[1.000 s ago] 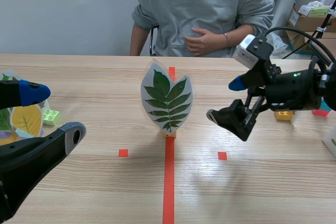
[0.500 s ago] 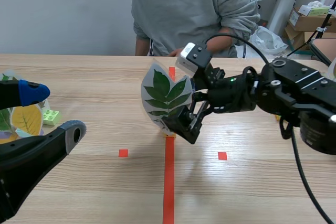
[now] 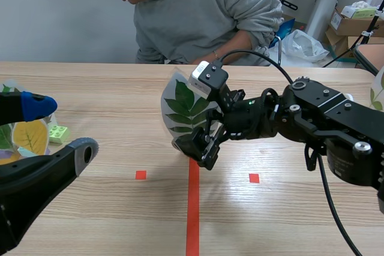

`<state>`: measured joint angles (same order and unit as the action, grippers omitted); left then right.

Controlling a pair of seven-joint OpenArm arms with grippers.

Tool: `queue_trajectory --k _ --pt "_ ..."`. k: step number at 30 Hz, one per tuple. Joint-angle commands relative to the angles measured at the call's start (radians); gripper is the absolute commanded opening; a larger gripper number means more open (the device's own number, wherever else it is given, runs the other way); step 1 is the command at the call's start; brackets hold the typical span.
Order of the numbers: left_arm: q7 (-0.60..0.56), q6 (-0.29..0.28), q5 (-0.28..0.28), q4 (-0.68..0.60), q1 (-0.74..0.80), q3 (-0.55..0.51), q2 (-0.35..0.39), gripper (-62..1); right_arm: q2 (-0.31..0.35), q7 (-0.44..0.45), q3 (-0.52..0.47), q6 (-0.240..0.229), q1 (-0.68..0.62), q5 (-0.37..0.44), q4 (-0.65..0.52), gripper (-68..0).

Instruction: Do the leaf sorting experiment

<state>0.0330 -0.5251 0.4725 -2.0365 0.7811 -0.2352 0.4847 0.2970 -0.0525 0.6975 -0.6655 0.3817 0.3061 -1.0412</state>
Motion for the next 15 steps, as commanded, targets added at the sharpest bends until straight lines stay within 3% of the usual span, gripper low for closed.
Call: queue_trajectory --k 1,11,15 --pt "-0.018 -0.002 0.006 -0.012 -0.003 -0.001 -0.007 -8.0 0.013 0.015 -0.01 0.004 0.017 0.014 -0.015 -26.1" --pt "-0.018 -0.002 0.006 -0.012 -0.003 -0.001 -0.007 -8.0 0.013 0.026 -0.01 0.004 0.017 0.014 -0.015 -52.7" --pt "-0.018 -0.002 0.006 -0.012 -0.003 -0.001 -0.007 -8.0 0.013 0.026 -0.01 0.004 0.017 0.014 -0.015 -58.9"
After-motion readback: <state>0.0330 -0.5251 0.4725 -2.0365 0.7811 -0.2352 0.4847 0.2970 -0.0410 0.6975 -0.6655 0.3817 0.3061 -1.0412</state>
